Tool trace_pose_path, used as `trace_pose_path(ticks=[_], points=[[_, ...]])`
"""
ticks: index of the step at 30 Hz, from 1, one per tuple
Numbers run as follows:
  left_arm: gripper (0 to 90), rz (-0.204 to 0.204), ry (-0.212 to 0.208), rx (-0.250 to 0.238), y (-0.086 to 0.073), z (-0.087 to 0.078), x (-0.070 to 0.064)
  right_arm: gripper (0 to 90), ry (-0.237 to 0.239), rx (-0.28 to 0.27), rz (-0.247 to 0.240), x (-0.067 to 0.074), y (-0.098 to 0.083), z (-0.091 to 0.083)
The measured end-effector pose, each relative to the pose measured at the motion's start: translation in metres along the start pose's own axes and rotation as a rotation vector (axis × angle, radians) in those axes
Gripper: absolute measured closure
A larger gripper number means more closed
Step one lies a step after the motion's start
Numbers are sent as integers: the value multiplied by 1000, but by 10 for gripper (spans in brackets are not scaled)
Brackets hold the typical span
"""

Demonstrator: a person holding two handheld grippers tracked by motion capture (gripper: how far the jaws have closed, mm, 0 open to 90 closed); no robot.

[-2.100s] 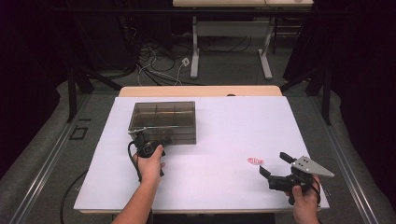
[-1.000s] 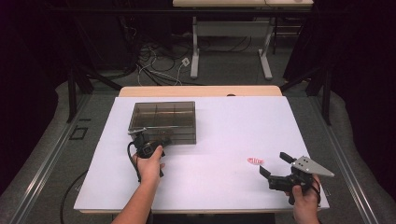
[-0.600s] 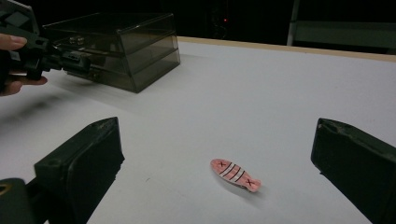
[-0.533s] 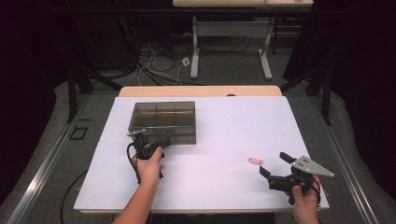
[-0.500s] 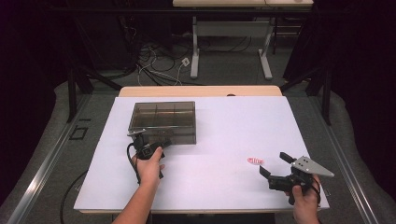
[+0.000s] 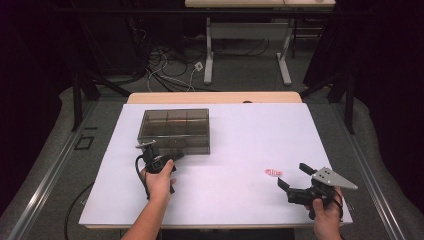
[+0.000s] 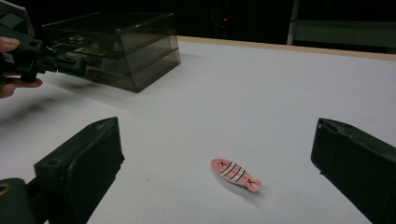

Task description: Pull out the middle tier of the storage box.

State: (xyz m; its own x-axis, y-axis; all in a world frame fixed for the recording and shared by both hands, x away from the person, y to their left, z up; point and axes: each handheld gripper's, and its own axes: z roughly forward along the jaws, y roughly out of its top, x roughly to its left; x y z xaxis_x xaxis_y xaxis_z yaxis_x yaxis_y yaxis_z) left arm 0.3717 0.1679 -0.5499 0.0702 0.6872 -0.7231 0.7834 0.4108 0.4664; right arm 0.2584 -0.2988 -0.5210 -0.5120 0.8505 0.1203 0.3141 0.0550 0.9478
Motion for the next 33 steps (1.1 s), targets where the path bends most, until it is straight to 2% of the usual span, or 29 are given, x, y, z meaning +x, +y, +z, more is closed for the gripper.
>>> trace_pose_path(ticks=[7,10,11,13,15,16,20,21,23,27,33], points=[[819,10,-3,5,-3,-3,1,15,1,2,6,1,0,0],[819,-1,-6,-7,-5,-3,0,15,1,4,4,1,0,0],[819,-1,-12,3,-5,-3,1,15,2,6,-4,0,0,0],[819,11,-7,6,-6,-4,1,15,1,9,-4,1,0,0],[819,2,-11,10,-6,-5,1,15,0,9,-5,0,0,0],[819,2,-11,-4,-8,-5,1,15,2,7,-4,0,0,1],[819,8,-14,6,-9,-7,2,15,2,3,3,1,0,1],[819,-5,-18,1,-9,-7,1,15,2,4,2,1,0,1],[819,11,-11,2,-10,-8,3,15,3,5,-1,1,0,1],[819,0,-26,0,-12,-10,2,15,4,2,5,1,0,1],[819,3,-23,-5,-16,-11,2,15,1,9,-5,1,0,0]])
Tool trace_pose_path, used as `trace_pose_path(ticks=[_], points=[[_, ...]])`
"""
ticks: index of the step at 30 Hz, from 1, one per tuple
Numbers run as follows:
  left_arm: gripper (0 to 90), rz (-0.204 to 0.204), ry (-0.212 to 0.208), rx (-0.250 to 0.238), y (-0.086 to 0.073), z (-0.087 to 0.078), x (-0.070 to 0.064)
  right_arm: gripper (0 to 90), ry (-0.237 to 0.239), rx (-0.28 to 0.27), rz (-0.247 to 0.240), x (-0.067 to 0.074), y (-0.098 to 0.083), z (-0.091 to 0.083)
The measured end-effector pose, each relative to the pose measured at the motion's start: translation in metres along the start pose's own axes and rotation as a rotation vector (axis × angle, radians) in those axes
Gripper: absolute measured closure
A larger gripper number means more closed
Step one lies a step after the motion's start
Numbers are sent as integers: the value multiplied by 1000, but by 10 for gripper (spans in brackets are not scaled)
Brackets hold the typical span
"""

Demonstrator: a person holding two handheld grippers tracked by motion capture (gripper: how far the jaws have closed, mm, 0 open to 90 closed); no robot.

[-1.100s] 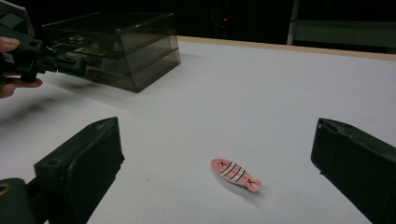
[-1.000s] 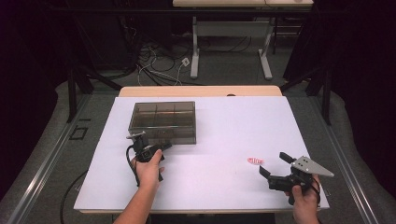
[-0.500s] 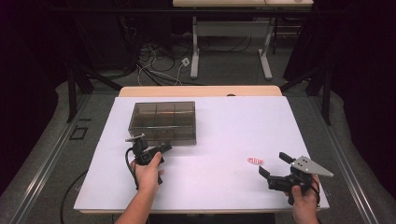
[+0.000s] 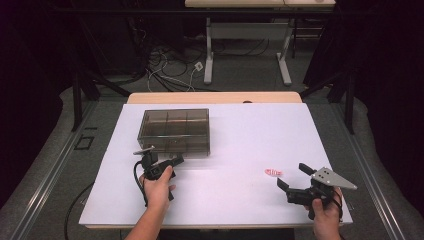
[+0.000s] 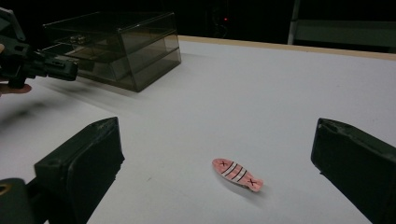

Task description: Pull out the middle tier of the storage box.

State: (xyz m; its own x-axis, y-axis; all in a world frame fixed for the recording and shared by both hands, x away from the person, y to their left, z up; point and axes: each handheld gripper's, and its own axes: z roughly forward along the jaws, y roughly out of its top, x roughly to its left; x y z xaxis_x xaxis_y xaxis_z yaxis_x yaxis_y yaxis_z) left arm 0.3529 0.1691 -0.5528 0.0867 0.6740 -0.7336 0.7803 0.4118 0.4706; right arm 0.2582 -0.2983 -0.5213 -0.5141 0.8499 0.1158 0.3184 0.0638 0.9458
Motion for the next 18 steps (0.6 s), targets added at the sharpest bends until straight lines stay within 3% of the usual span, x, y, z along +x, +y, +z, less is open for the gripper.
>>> trace_pose_path(ticks=[18], points=[[818,1,-12,8,-4,-4,0,15,-1,-4,-4,0,0,0]])
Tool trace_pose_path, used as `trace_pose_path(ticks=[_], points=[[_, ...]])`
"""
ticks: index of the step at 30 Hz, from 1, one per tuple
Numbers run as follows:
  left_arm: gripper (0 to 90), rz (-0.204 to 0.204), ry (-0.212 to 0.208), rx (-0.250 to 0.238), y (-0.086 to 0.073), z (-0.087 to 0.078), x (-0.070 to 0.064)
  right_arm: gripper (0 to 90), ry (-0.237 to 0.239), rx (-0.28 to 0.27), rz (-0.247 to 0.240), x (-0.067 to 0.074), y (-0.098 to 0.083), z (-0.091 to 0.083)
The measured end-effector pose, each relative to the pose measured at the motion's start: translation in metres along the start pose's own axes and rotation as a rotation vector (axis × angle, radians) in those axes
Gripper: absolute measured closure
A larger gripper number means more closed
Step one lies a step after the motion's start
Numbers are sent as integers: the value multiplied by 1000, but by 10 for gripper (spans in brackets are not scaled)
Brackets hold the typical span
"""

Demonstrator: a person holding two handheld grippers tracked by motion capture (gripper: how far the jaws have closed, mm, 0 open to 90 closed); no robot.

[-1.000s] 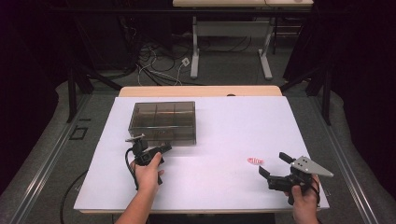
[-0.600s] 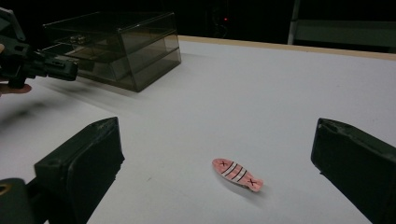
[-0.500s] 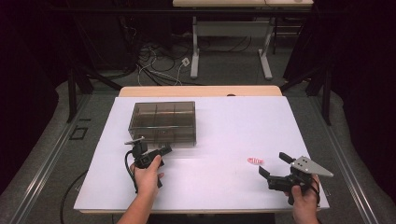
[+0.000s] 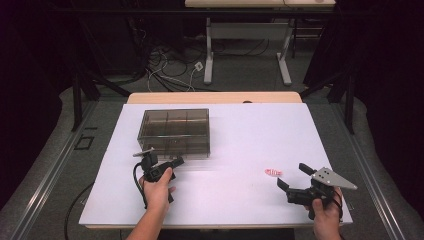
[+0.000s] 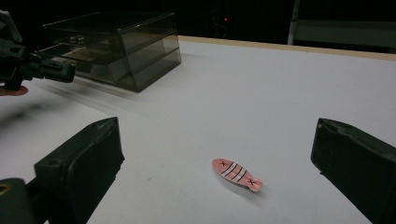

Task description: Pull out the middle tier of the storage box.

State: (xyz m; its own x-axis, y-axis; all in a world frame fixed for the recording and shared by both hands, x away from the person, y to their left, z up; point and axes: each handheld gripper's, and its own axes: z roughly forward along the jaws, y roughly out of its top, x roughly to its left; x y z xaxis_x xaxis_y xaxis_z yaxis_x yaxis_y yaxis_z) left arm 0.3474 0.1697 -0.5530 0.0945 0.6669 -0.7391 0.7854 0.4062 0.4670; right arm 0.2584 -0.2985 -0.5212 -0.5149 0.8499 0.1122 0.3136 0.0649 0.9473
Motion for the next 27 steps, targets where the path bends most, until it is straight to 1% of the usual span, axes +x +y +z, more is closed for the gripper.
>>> trace_pose_path(ticks=[3,4,6,9,11,14,20,23,25,27], points=[[818,-3,1,-2,-1,0,0,15,3,0,7,0,0,0],[818,4,1,-3,-1,0,0,14,-1,0,-2,0,0,0],[818,-3,-1,-8,-1,0,0,15,-1,0,-2,0,0,0],[817,-2,1,0,0,0,0,15,3,0,7,0,0,0],[813,7,4,-1,0,0,0,15,1,1,6,0,0,0],[799,11,6,0,0,-1,-1,15,3,0,7,0,0,0],[764,5,-11,3,-1,-2,-2,15,1,-2,13,1,0,0],[749,11,-7,2,-1,-3,-2,15,-1,0,-1,0,0,0],[738,11,-3,8,-1,-4,-3,15,0,1,6,0,0,0],[718,12,-12,6,-2,-5,-4,15,-1,1,11,0,0,0]])
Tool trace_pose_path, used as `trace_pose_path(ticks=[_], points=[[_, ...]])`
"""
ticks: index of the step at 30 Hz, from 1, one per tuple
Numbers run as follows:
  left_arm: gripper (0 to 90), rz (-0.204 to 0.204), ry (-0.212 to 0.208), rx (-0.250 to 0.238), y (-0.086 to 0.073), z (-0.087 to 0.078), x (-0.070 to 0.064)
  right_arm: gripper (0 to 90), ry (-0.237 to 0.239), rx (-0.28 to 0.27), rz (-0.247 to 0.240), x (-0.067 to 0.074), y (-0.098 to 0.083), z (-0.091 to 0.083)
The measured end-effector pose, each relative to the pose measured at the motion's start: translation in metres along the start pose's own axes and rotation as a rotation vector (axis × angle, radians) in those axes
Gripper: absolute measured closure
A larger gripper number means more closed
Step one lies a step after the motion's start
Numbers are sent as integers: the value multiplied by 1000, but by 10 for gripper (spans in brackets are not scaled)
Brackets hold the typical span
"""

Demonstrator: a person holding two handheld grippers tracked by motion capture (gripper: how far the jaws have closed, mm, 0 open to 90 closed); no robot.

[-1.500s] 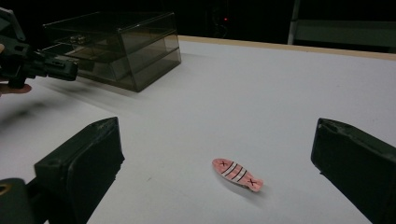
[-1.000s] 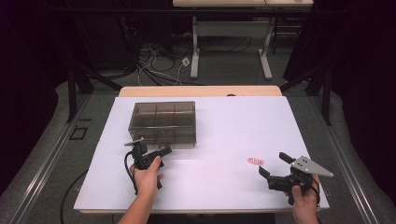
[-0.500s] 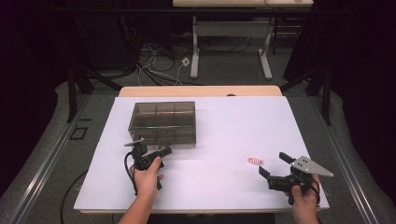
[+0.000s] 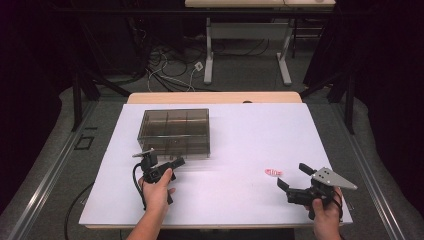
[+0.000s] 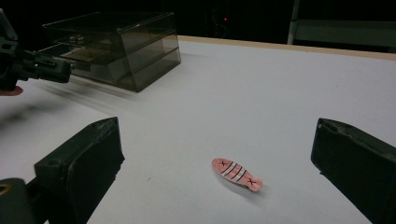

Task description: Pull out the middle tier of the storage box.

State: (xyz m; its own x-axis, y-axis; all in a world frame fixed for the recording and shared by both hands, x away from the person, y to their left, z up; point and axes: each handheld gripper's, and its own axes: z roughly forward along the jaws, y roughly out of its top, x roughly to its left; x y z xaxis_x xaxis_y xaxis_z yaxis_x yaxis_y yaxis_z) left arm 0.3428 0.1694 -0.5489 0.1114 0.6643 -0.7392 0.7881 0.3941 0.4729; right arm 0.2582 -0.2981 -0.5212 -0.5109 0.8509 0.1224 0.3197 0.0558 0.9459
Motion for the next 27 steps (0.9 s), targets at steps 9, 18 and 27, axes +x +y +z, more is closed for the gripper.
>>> trace_pose_path(ticks=[9,18,27], points=[[662,5,-4,2,-1,-5,-2,15,1,1,-5,0,0,0],[558,6,-8,7,-1,-14,0,15,3,1,2,1,0,0],[497,27,1,1,-2,-23,-1,15,0,9,4,1,0,0]])
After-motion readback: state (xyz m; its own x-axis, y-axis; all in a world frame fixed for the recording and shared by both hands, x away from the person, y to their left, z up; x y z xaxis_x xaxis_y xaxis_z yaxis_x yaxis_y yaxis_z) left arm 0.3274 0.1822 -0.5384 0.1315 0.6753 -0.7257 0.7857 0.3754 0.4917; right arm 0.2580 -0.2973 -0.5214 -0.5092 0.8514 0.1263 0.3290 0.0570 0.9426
